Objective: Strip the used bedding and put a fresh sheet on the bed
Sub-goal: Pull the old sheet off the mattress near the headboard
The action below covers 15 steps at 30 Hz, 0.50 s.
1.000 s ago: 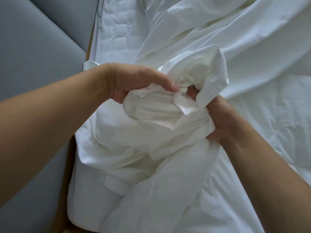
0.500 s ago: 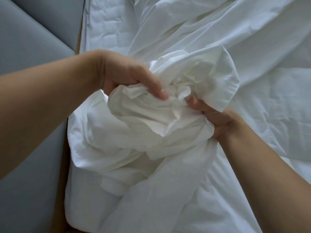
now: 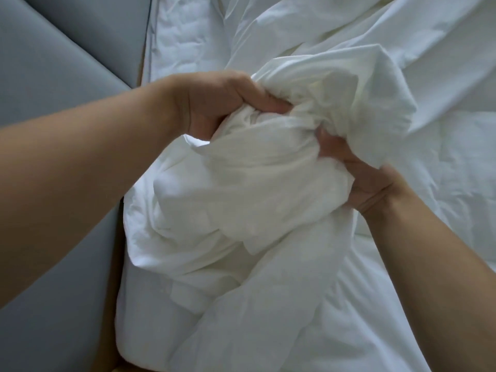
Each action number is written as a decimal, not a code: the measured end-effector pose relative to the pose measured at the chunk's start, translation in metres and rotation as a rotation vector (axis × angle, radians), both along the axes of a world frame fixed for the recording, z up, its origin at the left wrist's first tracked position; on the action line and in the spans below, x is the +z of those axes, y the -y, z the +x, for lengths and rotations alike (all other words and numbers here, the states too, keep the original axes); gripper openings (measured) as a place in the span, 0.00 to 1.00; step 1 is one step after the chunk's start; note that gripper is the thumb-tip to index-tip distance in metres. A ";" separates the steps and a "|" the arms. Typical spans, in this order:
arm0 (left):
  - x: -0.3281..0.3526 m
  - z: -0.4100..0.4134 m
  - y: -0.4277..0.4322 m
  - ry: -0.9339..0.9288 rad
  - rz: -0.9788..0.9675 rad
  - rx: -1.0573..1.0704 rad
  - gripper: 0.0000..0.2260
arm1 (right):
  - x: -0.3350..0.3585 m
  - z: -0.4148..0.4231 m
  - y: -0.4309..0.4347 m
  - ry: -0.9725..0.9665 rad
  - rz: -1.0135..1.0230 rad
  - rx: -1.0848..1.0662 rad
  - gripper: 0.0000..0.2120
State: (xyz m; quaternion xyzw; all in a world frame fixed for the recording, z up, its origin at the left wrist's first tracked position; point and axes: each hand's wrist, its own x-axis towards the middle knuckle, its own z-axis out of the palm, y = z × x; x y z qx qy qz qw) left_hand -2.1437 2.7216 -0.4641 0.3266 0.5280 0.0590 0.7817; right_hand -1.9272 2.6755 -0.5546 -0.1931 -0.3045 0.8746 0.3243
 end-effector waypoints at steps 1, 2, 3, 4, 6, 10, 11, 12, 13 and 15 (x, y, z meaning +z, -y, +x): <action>-0.001 0.000 -0.001 0.039 -0.007 0.008 0.13 | -0.004 -0.001 0.000 -0.026 -0.067 -0.070 0.11; -0.001 0.001 0.001 0.086 -0.014 -0.010 0.12 | -0.003 0.000 0.000 -0.044 -0.139 -0.094 0.10; -0.003 0.000 0.004 0.096 -0.025 -0.016 0.12 | -0.006 0.000 0.001 -0.049 -0.191 -0.111 0.09; -0.006 -0.001 0.006 0.092 -0.031 -0.010 0.12 | -0.008 0.000 0.004 -0.021 -0.232 -0.136 0.08; -0.009 -0.005 0.010 0.115 -0.103 -0.017 0.12 | -0.009 0.000 0.007 0.014 -0.277 -0.145 0.09; -0.007 -0.011 0.016 0.118 -0.234 -0.218 0.15 | -0.004 -0.004 0.010 0.119 -0.213 -0.097 0.14; -0.005 -0.012 0.016 0.096 -0.247 -0.291 0.18 | -0.006 -0.004 0.008 0.132 -0.194 -0.078 0.14; -0.002 -0.014 0.017 0.077 -0.245 -0.349 0.21 | -0.003 -0.004 0.007 0.159 -0.193 -0.060 0.14; -0.001 -0.016 0.017 0.061 -0.214 -0.368 0.21 | -0.006 -0.003 0.003 0.100 -0.166 -0.032 0.13; 0.005 -0.018 0.017 0.068 -0.156 -0.287 0.17 | -0.002 0.001 0.000 0.005 -0.133 -0.002 0.08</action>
